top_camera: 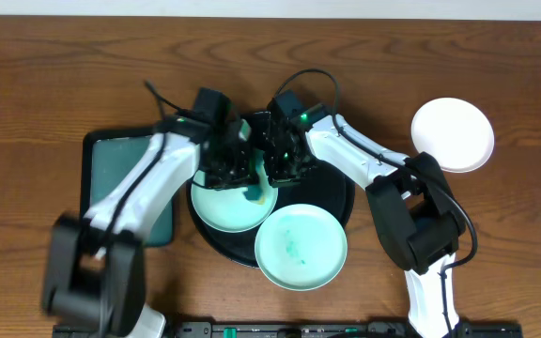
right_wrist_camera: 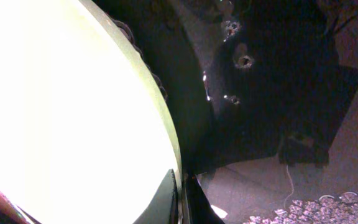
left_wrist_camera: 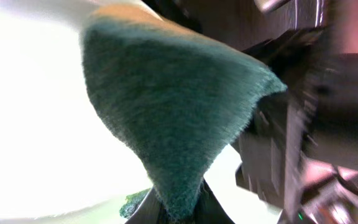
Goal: Clean dirty plates on tray and stack at the side
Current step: 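Scrub the pale green plate with the sponge in the left gripper, then return the sponge to the basin with the left gripper and release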
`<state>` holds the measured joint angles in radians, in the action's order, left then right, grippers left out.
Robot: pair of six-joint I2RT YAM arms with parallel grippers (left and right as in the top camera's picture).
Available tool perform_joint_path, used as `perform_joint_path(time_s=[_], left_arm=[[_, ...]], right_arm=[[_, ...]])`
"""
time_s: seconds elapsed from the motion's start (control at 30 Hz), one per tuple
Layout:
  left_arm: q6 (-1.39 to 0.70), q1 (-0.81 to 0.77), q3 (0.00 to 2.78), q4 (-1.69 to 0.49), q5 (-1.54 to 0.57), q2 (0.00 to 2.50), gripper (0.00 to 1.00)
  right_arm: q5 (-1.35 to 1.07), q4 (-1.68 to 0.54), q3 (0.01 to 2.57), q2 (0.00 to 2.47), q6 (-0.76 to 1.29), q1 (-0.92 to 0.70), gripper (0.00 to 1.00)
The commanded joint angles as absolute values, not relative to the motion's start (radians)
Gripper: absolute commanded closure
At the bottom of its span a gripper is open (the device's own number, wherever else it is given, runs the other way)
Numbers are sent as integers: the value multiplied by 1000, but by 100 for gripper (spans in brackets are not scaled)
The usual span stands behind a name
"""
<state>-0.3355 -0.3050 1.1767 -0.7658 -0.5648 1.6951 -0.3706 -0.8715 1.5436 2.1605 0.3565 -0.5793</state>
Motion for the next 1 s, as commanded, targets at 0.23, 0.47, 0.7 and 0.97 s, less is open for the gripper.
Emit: perform_joint_path(time_s=[0.23,0.47,0.7,0.97], left_arm=[[-450,-121,1177,-951,-87,1520,93],[-438,89,1177,-971,-1,1528,93],[-400,163,1174,-956,42,1657,93],[-393,162,1175,-905,27,1822,93]], right_arm=[[-337,-871,1539,2170,358,-575,99],[-337,-871,1539,2170,351,-575,99],[-337,-867,1539,2170,351,-575,99],[-338,-868,1539,2170,351,-575,99]])
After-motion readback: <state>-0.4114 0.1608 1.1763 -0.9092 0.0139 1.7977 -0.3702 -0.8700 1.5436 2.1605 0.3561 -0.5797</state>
